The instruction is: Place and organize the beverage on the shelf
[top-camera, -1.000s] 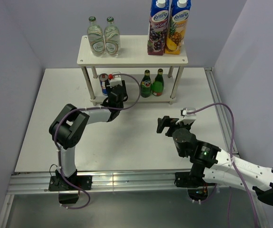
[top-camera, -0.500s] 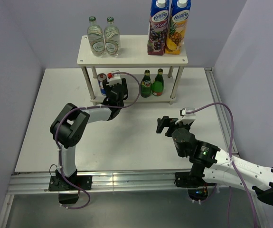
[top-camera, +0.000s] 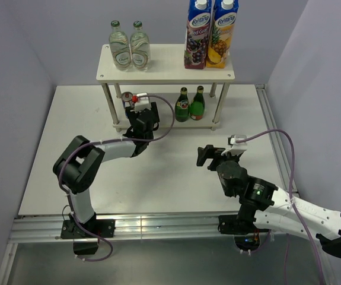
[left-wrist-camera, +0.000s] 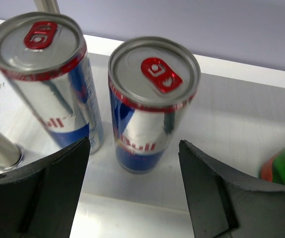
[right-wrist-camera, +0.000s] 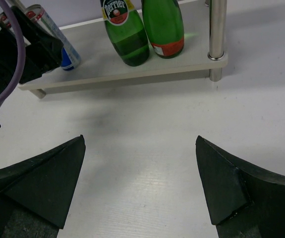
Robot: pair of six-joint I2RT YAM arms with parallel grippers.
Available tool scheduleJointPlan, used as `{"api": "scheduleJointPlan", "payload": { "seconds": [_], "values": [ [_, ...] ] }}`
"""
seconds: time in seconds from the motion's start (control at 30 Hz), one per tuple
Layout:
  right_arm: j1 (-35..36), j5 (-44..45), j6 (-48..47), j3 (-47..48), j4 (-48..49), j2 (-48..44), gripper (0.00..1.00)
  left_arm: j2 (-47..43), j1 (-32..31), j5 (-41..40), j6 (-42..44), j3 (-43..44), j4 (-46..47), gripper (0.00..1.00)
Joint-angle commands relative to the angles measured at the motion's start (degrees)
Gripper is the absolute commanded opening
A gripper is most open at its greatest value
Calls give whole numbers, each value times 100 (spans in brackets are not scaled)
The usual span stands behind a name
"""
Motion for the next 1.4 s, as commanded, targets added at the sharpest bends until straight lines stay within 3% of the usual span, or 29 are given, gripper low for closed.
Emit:
{"api": "scheduleJointPlan", "payload": {
  "seconds": [0.0, 0.17, 0.27, 0.4, 0.53, 0.63, 0.67, 0.77, 0.9, 1.1, 1.2, 1.37],
  "values": [
    [20, 32, 27, 3, 29, -138, 99, -417, -159, -290, -163, -171, -37, 78],
    [20, 32, 27, -6, 21, -182, 99, -847, -387, -536, -409, -610, -292, 78],
    [20, 41, 53, 12, -23, -174, 99, -1278, -484, -274, -602, -961, -608, 77],
    [20, 32, 71, 20, -50, -138, 98, -2146, -809, -291, -840, -1366, -1406, 77],
    [29, -37, 124, 90, -102, 2, 98, -3017, -1580, -816, -1525, -1323, -3879, 76],
    [29, -538, 62, 353, -277, 81, 95, -3808, -2274, -1264, -1823, -1105, -5087, 76],
    [55, -739, 167, 642, -591, 99, 95, -4010, -2408, -1371, -1946, -999, -5874, 75],
    [64, -881, 247, 1501, -1312, 169, 95, -4880, -2796, -1136, -1975, -402, -6942, 73],
    [90, -1153, -121, 2707, -1894, 213, 95, -5917, -2866, -844, -1658, 581, -7314, 73],
    [90, -970, -825, 4966, -3151, 573, 96, -6183, -2866, -1318, -1026, 1726, -7886, 75],
    [82, -1153, -966, 5451, -3380, 582, 97, -6410, -2866, -1250, -744, 1614, -7571, 77],
    [82, -1348, -1080, 5488, -3372, 451, 97, -6736, -2866, -1055, -524, 1227, -7008, 78]
  ]
}}
